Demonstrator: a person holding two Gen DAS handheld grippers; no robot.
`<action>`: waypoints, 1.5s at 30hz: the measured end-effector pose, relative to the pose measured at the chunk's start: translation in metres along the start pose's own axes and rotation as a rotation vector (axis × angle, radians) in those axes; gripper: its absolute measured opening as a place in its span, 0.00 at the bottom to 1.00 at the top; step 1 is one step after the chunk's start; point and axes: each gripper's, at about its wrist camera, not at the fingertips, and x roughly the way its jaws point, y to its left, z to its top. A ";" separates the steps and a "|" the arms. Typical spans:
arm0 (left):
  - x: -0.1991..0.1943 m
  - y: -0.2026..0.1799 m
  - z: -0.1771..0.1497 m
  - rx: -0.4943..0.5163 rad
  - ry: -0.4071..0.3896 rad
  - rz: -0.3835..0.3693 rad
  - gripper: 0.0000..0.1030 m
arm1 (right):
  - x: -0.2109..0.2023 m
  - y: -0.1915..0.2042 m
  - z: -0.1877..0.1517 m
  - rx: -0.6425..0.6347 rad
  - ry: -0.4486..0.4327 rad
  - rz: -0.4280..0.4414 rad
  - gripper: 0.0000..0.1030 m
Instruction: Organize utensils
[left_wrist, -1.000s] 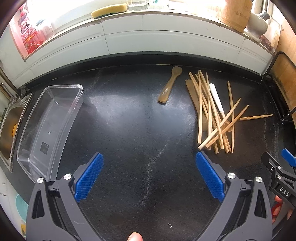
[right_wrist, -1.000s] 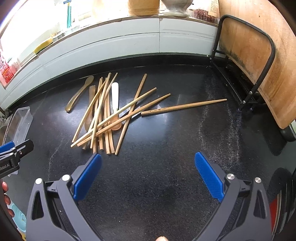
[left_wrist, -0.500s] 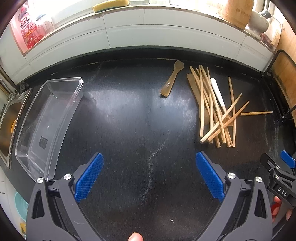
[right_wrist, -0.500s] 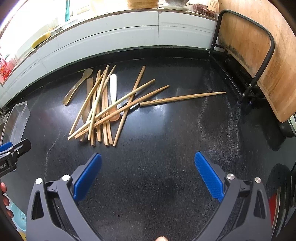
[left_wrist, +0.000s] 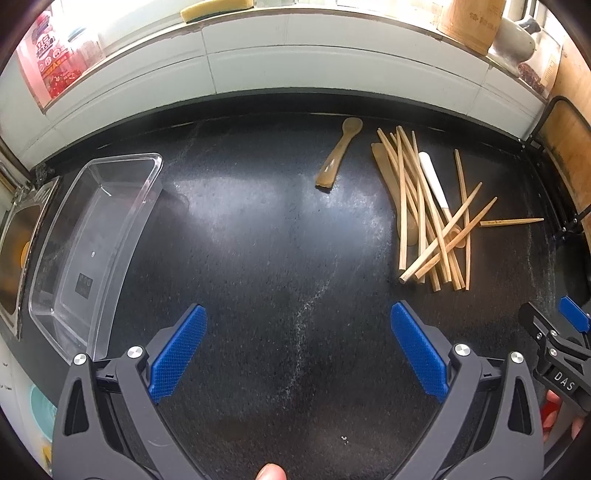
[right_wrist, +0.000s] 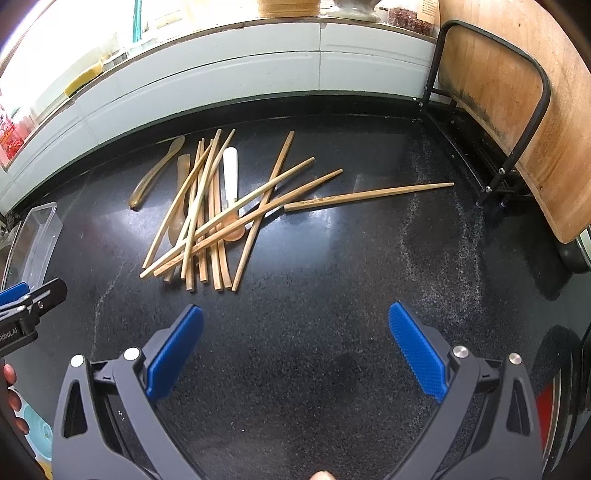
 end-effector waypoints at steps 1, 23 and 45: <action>0.000 0.000 0.000 0.002 0.000 0.001 0.94 | 0.000 0.001 0.000 -0.001 0.000 0.000 0.95; 0.003 0.001 -0.001 0.005 0.006 0.004 0.94 | 0.004 -0.002 -0.001 0.009 0.017 -0.011 0.95; 0.014 -0.005 0.005 0.018 0.024 -0.015 0.94 | 0.007 -0.005 0.002 0.040 0.024 -0.028 0.95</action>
